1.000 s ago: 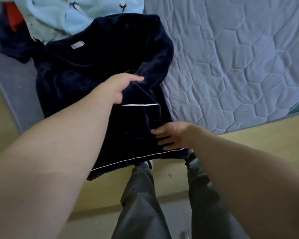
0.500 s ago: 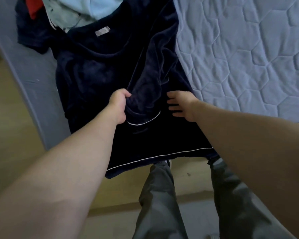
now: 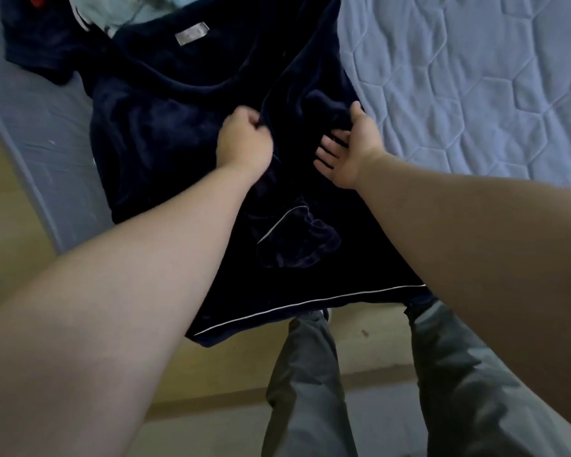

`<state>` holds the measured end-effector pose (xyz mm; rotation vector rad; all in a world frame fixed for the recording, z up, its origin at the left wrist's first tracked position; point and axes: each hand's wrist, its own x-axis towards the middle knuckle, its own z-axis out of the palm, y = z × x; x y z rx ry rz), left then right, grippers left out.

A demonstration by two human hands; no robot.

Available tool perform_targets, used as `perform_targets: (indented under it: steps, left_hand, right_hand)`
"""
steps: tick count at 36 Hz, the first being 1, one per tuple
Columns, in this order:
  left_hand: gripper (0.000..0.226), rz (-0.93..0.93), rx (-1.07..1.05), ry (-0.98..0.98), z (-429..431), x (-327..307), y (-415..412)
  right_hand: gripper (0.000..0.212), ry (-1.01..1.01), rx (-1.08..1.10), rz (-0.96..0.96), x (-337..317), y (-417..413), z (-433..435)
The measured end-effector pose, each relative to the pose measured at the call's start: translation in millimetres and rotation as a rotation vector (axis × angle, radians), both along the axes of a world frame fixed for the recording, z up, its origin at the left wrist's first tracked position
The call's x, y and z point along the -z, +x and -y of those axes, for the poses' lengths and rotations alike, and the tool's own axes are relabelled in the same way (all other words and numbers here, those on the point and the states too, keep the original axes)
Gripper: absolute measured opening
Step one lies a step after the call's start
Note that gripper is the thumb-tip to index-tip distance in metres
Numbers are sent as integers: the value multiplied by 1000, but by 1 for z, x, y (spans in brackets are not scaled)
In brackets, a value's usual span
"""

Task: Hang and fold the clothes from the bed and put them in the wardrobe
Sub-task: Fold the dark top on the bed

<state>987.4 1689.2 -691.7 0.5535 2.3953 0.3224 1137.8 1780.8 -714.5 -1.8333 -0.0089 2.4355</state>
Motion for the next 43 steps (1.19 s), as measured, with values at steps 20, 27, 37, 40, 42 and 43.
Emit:
perform_targets:
  steps: [20,27,37,40,42,43]
  left_hand:
    - [19,369,-339,254,-169,9,-7]
    - [25,376,-392,265,-147,14,-11]
    - [57,182,-396,179,-70,10,31]
    - [59,259,-409,12,-30,9,39]
    - [59,327,-363,-71,-4,11,41]
    - [59,342,-313,-98,7,13,42]
  right_hand:
    - [25,-33,228,66,8,28,-73]
    - [30,-48,189,83,15,33,-78]
    - [47,13,3,50,5,28,-57]
    - [64,80,-72,30,1,25,-42]
    - [79,126,-103,42,1,23,-36]
    - [86,139,-111,51,1,23,-34]
